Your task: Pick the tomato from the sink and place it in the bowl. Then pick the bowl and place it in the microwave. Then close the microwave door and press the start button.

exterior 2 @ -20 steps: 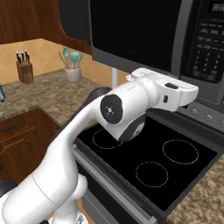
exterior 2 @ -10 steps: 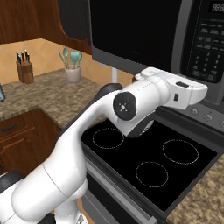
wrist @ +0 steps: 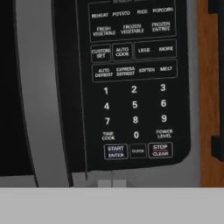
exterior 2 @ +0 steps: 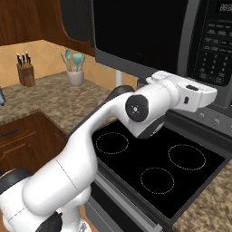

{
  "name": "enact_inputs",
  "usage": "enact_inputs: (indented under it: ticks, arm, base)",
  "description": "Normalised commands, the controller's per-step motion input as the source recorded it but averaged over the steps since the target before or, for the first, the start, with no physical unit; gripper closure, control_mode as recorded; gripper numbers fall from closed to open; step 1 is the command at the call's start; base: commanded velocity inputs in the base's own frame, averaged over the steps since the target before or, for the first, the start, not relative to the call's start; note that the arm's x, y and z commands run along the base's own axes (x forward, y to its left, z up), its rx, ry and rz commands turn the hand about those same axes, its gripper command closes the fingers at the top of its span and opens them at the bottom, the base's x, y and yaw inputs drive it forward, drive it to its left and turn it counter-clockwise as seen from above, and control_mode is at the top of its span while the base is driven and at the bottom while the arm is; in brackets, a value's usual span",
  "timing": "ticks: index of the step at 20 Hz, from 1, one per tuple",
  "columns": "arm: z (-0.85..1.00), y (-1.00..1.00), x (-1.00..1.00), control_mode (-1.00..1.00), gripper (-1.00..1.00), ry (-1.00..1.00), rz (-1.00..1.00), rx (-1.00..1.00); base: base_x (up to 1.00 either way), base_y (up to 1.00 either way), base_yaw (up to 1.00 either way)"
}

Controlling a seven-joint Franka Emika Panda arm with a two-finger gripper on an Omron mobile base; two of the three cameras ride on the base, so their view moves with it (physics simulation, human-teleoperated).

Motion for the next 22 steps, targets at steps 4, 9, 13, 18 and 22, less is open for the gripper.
enact_inputs:
  ticks: [4, 9, 13, 18, 22]
  arm:
    - [0.00, -0.27, 0.23, -1.00, 1.00, 0.00, 0.00, 0.00]
    - [-0.06, -0.19, 0.28, -1.00, 1.00, 0.00, 0.00, 0.00]
    - [-0.10, -0.27, 0.24, -1.00, 1.00, 0.00, 0.00, 0.00]
    - [-0.11, -0.21, 0.42, -1.00, 1.00, 0.03, 0.00, 0.00]
    - [-0.28, -0.10, 0.75, -1.00, 1.00, 0.10, 0.00, 0.00]
  base:
    - [0.00, 0.00, 0.00]
    - [0.00, 0.00, 0.00]
    - [0.00, 0.00, 0.00]
    - [0.00, 0.00, 0.00]
    - [0.00, 0.00, 0.00]
